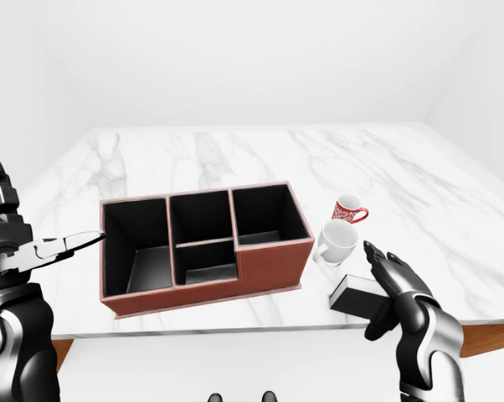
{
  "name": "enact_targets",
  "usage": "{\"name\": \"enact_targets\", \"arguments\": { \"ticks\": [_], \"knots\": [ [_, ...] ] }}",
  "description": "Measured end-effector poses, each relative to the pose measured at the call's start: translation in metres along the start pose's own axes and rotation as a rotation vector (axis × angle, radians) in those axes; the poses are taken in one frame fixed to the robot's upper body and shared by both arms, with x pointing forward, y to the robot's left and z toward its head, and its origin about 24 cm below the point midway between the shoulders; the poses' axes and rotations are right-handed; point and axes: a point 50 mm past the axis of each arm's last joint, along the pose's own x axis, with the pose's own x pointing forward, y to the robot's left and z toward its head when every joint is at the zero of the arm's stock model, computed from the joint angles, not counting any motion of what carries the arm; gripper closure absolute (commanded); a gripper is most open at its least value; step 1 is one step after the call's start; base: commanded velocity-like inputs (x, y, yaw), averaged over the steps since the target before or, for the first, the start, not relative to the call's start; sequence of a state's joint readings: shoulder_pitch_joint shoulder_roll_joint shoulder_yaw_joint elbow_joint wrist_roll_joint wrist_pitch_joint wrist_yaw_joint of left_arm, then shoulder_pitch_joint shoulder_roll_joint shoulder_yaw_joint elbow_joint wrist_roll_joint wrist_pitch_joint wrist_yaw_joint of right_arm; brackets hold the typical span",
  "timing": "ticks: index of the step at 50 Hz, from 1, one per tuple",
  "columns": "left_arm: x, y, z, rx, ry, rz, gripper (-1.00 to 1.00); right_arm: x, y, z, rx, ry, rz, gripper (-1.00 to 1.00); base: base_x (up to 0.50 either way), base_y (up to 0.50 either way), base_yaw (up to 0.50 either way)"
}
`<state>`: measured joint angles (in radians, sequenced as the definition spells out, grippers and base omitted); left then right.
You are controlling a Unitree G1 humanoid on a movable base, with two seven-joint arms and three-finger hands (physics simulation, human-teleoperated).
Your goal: Pick up the book and place it in the right compartment of the caddy.
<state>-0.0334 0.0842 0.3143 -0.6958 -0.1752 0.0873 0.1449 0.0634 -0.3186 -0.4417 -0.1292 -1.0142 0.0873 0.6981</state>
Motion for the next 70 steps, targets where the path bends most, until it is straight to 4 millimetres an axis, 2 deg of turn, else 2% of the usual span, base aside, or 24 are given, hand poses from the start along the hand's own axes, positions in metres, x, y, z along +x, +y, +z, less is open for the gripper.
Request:
{"name": "enact_targets", "arguments": {
  "ticks": [40,41,42,43,59,70],
  "knots": [
    [0.0,0.0,-0.001,0.002,0.003,-0.001,-1.0,0.024,0.012,-0.01,0.003,0.032,0.128,-1.0,0.0,0.0,0.0],
    [0.0,0.0,-0.001,0.002,0.003,-0.001,-1.0,0.024,0.012,-0.01,0.003,0.033,0.13,0.01,0.0,0.0,0.0],
    [0.0,0.0,-0.001,0.002,0.004,-0.001,-1.0,0.025,0.012,-0.01,0.003,0.034,0.13,0.58,0.0,0.0,0.0],
    [0.0,0.0,-0.001,0.003,0.004,-0.001,-1.0,0.025,0.011,-0.01,0.002,0.035,0.131,1.0,0.0,0.0,0.0],
    [0.0,0.0,-0.002,0.004,0.01,-0.001,-1.0,0.028,0.013,-0.01,-0.013,0.041,0.148,1.0,0.0,0.0,0.0],
    [-0.001,0.0,-0.003,0.005,0.012,-0.001,-1.0,0.023,0.015,-0.008,-0.027,0.038,0.136,1.0,0.0,0.0,0.0]
  ]
}}
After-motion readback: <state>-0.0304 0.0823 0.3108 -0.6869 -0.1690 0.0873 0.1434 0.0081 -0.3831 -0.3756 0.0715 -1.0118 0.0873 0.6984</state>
